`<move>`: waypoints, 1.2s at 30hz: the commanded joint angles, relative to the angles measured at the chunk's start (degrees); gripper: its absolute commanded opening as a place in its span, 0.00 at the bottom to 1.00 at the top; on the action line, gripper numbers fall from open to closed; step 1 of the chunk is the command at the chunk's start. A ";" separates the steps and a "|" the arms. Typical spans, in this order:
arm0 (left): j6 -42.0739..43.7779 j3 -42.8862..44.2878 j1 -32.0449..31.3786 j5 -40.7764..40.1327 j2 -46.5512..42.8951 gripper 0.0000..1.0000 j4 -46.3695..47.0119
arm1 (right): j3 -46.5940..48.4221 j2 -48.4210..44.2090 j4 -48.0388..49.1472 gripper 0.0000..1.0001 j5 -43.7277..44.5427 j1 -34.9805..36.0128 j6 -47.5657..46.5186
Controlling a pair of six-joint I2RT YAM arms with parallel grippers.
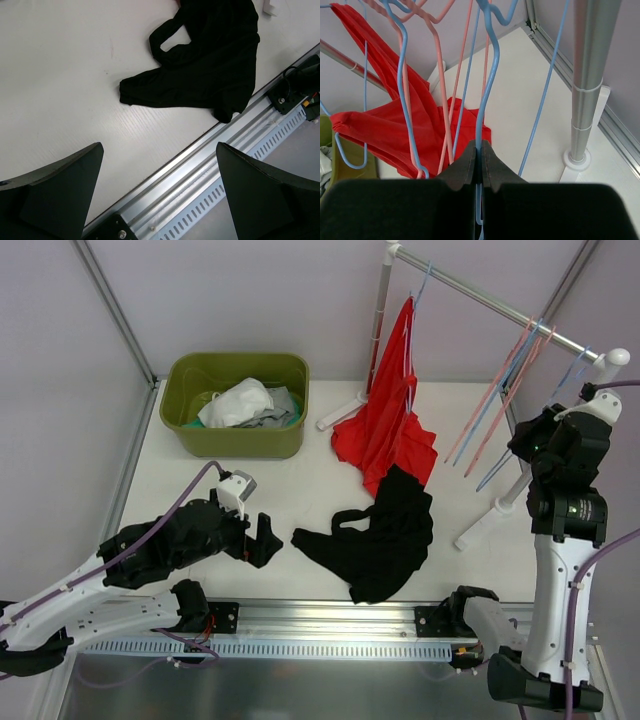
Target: Remove the tank top from the hanger
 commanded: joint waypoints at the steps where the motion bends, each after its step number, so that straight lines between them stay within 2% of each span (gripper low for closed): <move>1: 0.07 0.35 -0.54 0.49 -1.01 0.99 0.11 | -2.52 -2.17 2.52 0.00 -3.68 -1.61 1.32; 3: -0.11 0.97 -0.45 0.31 -0.66 0.99 0.29 | -3.14 -2.26 2.62 0.02 -4.30 -2.22 1.49; 4: -0.37 1.23 -0.45 0.40 0.04 0.99 0.38 | -3.14 -2.43 2.62 0.11 -4.65 -2.40 1.50; 5: -1.07 1.93 -0.45 0.57 0.66 0.99 0.72 | -3.14 -2.78 2.62 0.25 -5.17 -2.57 1.50; 6: -1.42 2.29 -0.45 0.75 2.32 0.99 1.16 | -3.14 -3.31 2.62 0.51 -5.26 -2.75 1.58; 8: -1.86 3.25 -0.45 2.06 4.69 0.99 2.39 | -3.22 -5.49 2.53 0.61 -6.05 -2.75 1.76; 9: -1.69 4.39 -0.45 2.59 6.19 0.99 4.05 | -3.75 -6.64 2.27 0.70 -6.06 -2.84 1.93; 10: -1.69 5.01 -0.45 2.68 9.59 0.99 4.76 | -4.10 -7.87 1.66 0.73 -6.06 -2.75 2.02; 13: -1.78 7.82 -0.45 2.07 17.76 0.99 7.05 | -5.94 -13.67 -1.32 0.96 -4.83 -2.75 1.06; 14: -2.12 9.48 -0.54 1.89 20.06 0.99 7.58 | -6.47 -15.16 -2.12 1.00 -3.26 -2.75 0.45; 19: -2.65 14.93 -1.77 0.84 36.82 0.99 11.70 | -9.29 -25.62 -9.31 0.99 4.21 -2.75 -3.69; 22: -2.74 19.59 -2.73 0.40 46.67 0.99 14.43 | -7.89 -30.97 -14.15 0.99 8.44 -2.49 -5.09; 29: -2.92 35.57 -6.07 0.74 68.40 0.99 15.49 | -3.93 -41.52 -22.51 0.99 1.26 -1.96 -5.71; 36: -5.46 41.93 -9.32 4.79 86.50 0.99 15.32 | -3.66 -45.15 -25.51 1.00 -2.19 3.57 -7.02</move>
